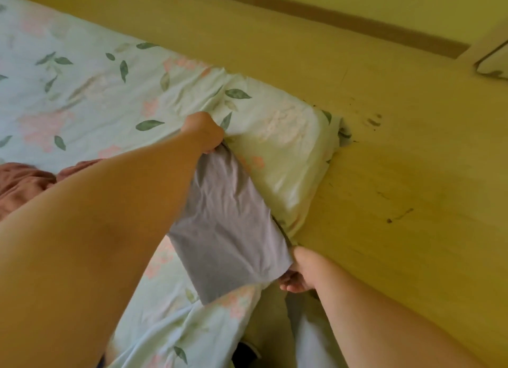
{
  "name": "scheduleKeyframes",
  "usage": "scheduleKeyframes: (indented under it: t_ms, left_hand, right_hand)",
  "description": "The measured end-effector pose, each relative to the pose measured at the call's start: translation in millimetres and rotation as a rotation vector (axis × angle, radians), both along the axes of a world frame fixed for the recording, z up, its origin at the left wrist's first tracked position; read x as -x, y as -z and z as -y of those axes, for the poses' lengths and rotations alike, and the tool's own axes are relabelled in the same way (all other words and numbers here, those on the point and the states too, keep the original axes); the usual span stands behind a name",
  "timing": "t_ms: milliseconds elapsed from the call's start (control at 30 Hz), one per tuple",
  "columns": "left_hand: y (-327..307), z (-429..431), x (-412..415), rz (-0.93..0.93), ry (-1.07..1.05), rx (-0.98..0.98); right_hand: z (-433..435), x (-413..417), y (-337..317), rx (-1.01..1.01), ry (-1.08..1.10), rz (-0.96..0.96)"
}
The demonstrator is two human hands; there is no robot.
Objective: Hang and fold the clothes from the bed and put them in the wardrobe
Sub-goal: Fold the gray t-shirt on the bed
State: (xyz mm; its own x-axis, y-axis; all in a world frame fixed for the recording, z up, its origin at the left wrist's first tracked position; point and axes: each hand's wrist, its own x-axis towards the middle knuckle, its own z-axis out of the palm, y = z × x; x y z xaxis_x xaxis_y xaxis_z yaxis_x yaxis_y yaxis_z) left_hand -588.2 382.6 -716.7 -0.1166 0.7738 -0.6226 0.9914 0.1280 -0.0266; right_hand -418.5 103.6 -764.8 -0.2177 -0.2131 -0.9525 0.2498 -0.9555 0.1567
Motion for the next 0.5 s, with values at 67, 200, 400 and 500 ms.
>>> scheduleKeyframes:
  t_ms: [67, 200, 400, 500]
  left_hand:
    - [-4, -1, 1, -0.021, 0.121, 0.026]
    - [-5, 0, 9, -0.184, 0.505, -0.036]
    - [3, -4, 2, -0.268, 0.802, -0.018]
    - [-1, -7, -6, -0.279, 0.853, 0.065]
  right_hand:
    - [-4, -5, 4, -0.257, 0.033, 0.22]
    - [-18, -15, 5, -0.624, 0.176, 0.367]
    - [-13, 6, -2, -0.915, -0.083, 0.389]
    - [-9, 15, -2, -0.815, 0.002, 0.381]
